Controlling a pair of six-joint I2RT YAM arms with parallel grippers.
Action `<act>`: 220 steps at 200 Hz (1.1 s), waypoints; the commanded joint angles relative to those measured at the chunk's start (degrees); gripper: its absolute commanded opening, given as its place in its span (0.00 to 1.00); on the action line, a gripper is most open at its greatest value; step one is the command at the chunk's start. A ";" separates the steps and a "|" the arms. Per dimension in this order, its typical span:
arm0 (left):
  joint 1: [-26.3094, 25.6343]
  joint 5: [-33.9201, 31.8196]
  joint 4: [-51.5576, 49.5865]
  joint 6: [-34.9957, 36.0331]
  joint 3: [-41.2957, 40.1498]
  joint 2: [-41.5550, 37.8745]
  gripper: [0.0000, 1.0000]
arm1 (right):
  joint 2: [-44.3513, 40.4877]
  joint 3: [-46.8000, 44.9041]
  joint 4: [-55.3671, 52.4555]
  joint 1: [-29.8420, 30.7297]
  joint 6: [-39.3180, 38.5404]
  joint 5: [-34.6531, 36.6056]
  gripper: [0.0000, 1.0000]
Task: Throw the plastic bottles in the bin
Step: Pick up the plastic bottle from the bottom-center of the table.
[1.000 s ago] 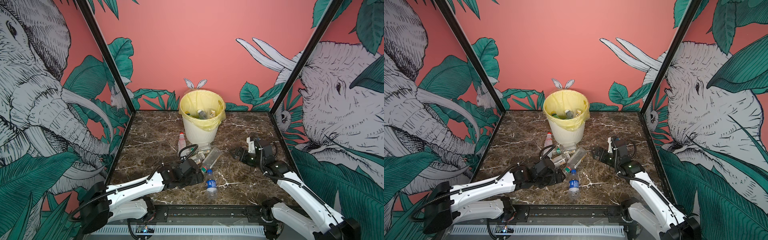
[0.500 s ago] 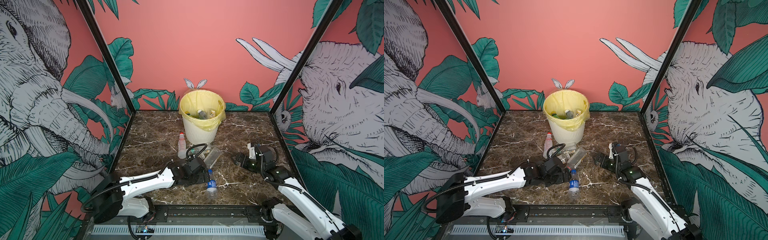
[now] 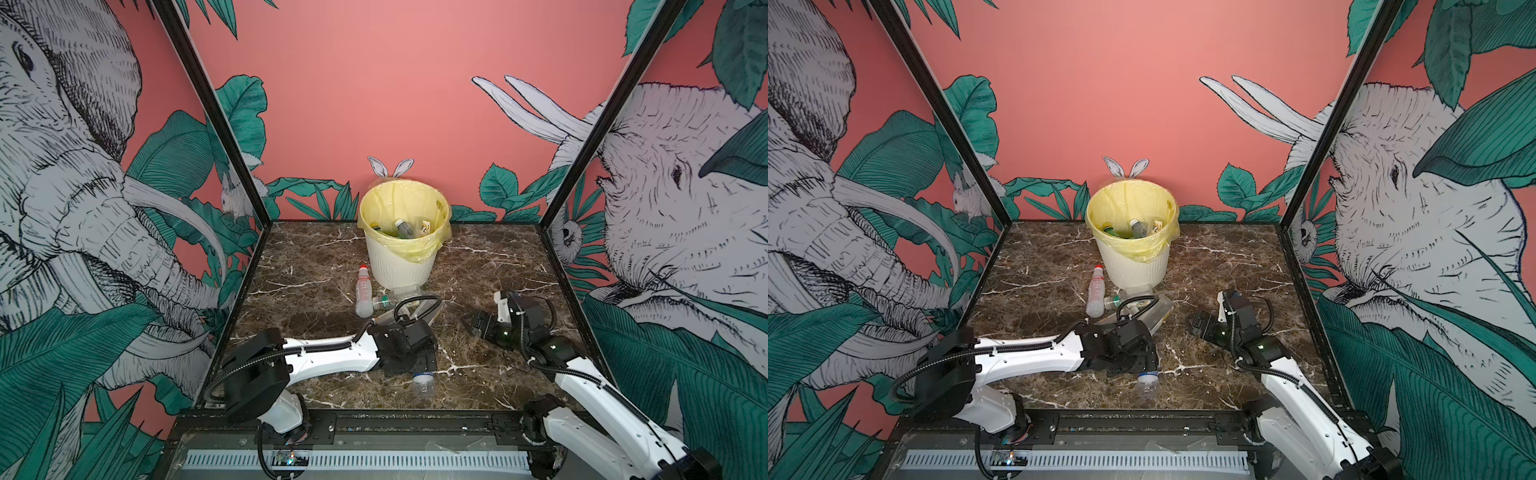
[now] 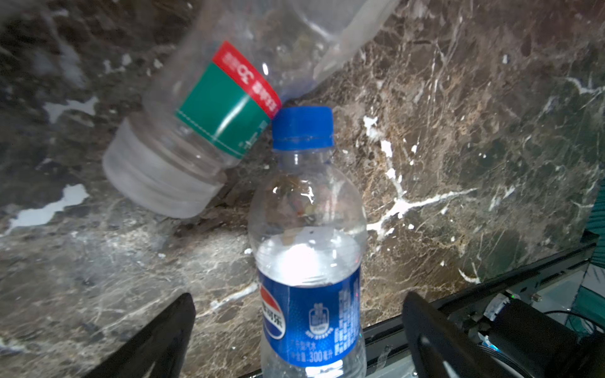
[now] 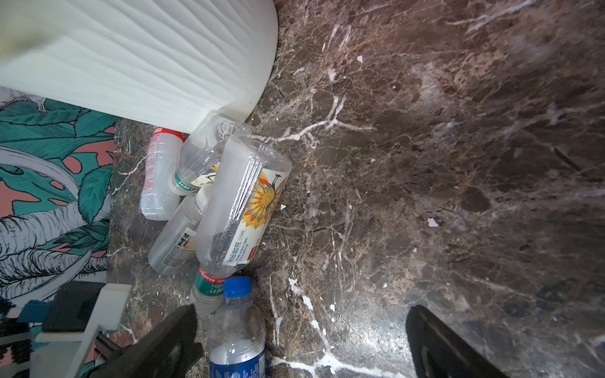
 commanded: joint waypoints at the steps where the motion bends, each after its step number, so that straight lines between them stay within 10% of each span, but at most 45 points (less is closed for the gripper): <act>1: -0.56 -0.76 -3.00 -0.39 0.92 0.89 0.99 | -0.17 0.56 0.22 -0.40 -0.63 0.02 0.99; 142: -0.57 -1.04 -3.97 3.69 5.38 7.75 0.83 | 0.74 -0.92 2.12 -0.77 1.24 -1.72 0.99; 220: -1.43 -3.92 -6.49 10.33 8.10 8.21 0.58 | -1.56 -0.81 -0.52 -0.93 1.30 -0.71 0.99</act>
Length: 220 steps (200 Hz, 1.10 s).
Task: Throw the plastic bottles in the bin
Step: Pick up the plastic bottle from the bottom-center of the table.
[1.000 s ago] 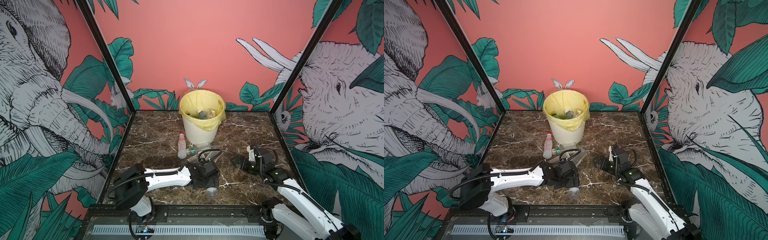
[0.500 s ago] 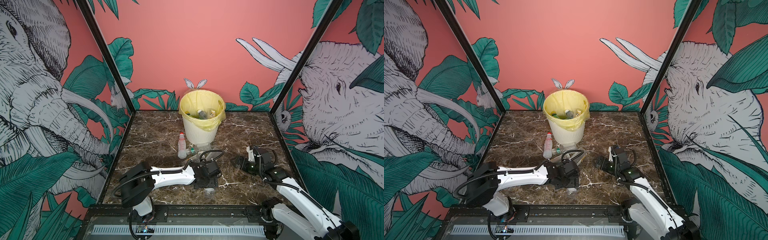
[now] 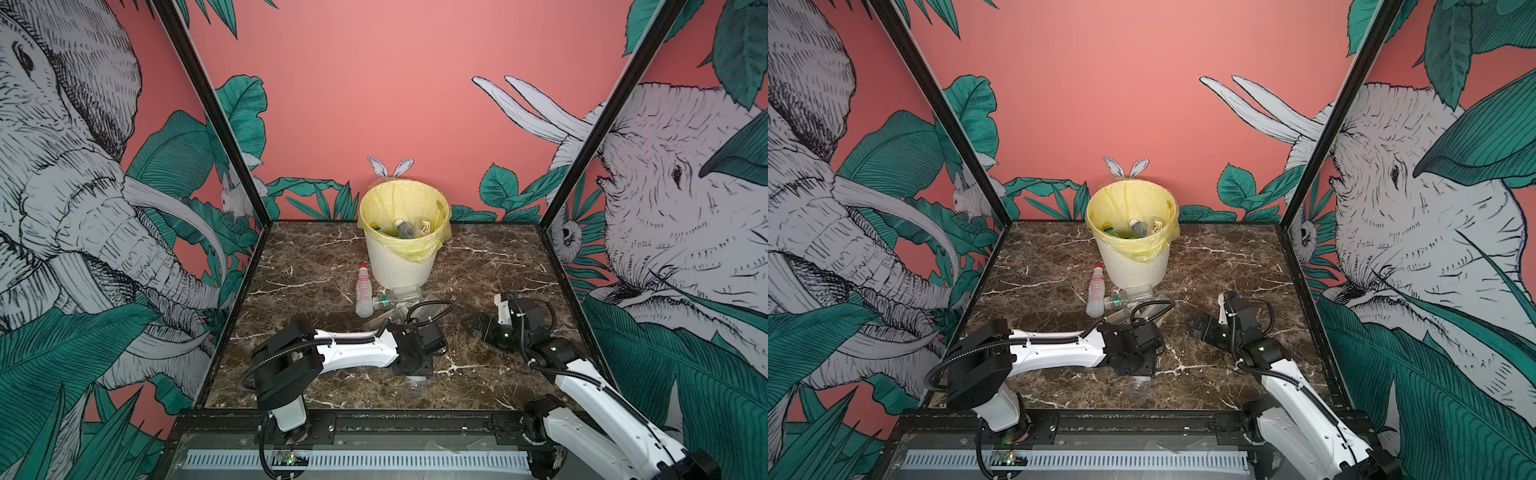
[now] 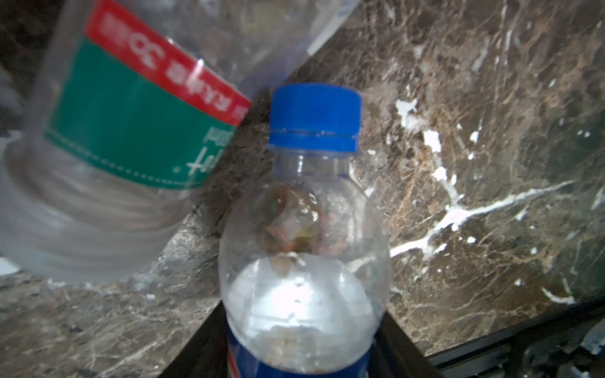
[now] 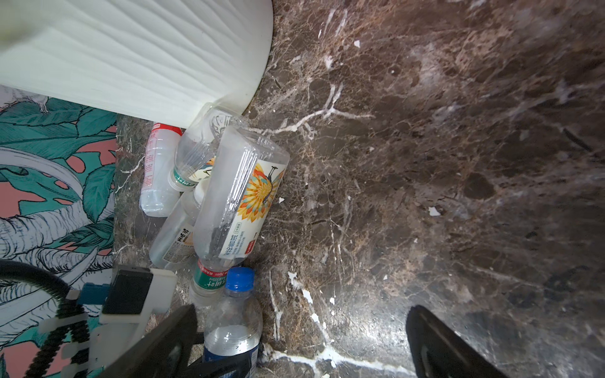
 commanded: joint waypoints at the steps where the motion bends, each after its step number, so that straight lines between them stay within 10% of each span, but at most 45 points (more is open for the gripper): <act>1: -0.89 -2.58 -2.73 3.12 2.65 -0.44 0.58 | -0.54 0.53 -0.20 -0.30 0.34 0.73 0.99; 220: -2.75 -2.72 17.25 18.08 -10.91 -17.42 0.51 | -0.13 0.11 -2.14 -0.30 7.72 6.40 0.99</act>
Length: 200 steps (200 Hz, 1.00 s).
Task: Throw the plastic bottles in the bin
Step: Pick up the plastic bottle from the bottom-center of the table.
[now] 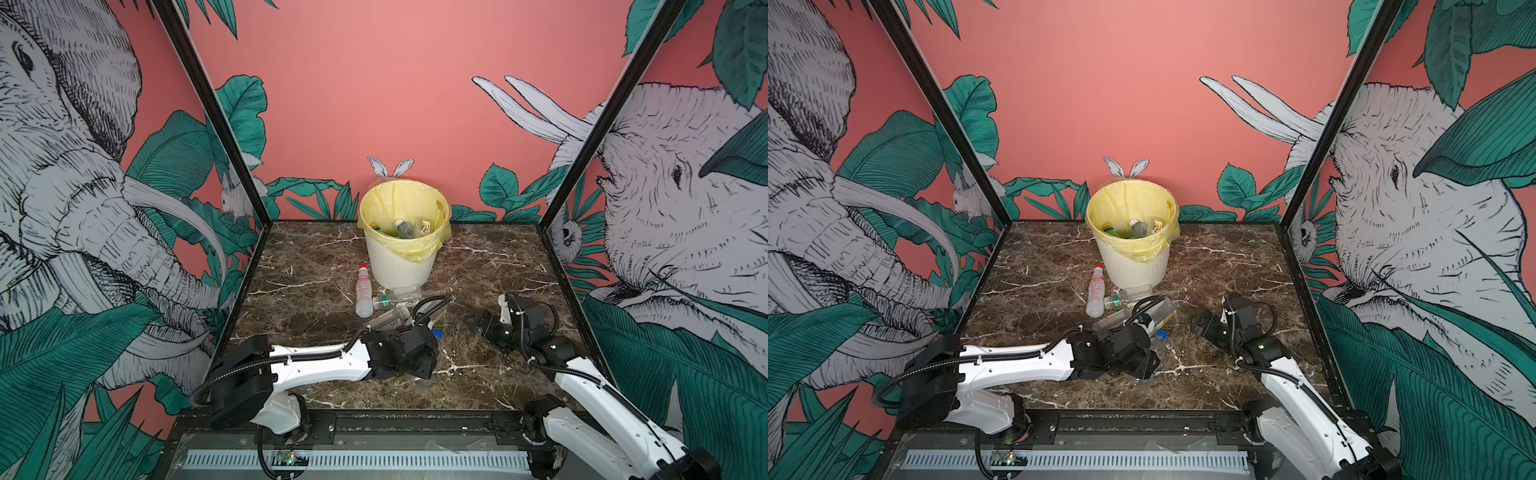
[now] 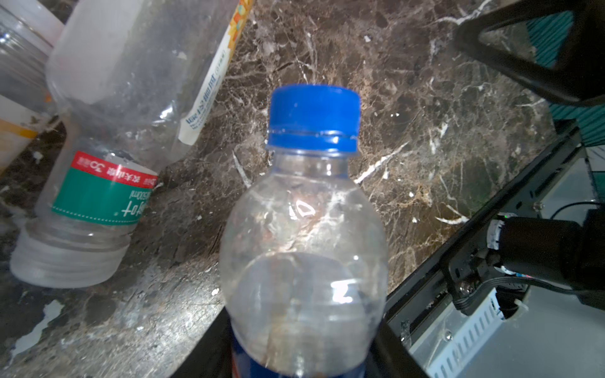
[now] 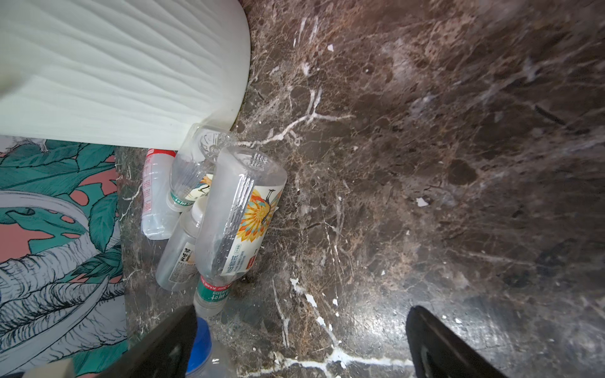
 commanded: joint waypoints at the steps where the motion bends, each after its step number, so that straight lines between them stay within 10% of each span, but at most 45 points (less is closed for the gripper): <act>1: -0.33 -0.66 2.63 2.16 -1.30 -2.53 0.51 | -0.92 -0.97 -1.01 -0.27 1.10 3.61 0.99; 98: -0.05 -10.99 1.45 2.84 -7.23 -17.31 0.53 | 6.03 2.27 2.32 -0.27 1.25 4.18 0.99; 200: 10.38 -7.85 -4.75 2.01 -8.29 -28.74 0.54 | 10.29 2.54 7.41 -0.26 4.31 2.55 0.99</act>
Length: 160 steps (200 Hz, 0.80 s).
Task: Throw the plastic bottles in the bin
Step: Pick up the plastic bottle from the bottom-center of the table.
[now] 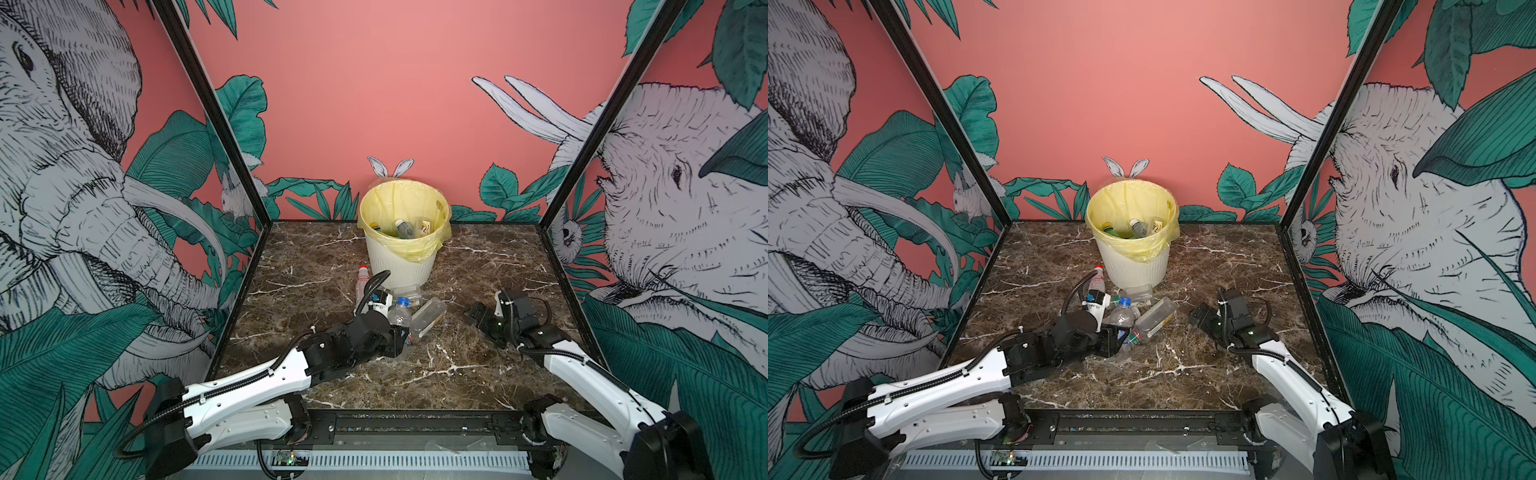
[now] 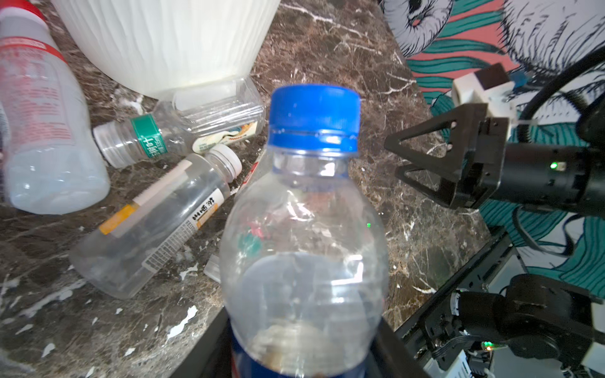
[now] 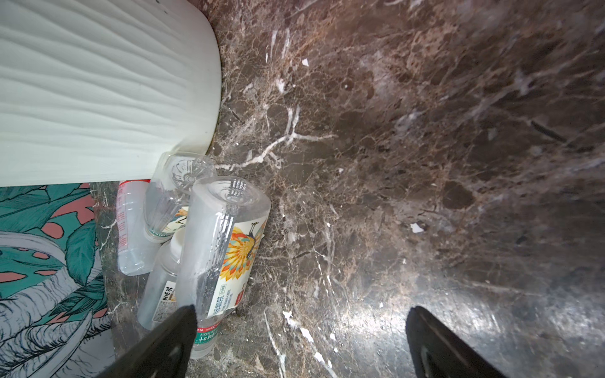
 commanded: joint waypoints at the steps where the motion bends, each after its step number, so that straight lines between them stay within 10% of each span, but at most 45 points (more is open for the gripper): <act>1: 0.97 -0.97 -2.80 -0.08 -0.73 -3.17 0.54 | 0.26 0.28 2.34 -0.27 1.44 0.50 0.99; 105: 16.25 3.13 -5.75 -1.26 -2.26 -16.05 0.52 | 8.75 3.47 6.29 -0.32 -0.24 -2.22 0.99; 160: 30.29 21.39 5.80 -1.36 -6.84 -14.50 0.51 | 8.73 4.41 5.30 -0.28 -1.06 -2.54 0.99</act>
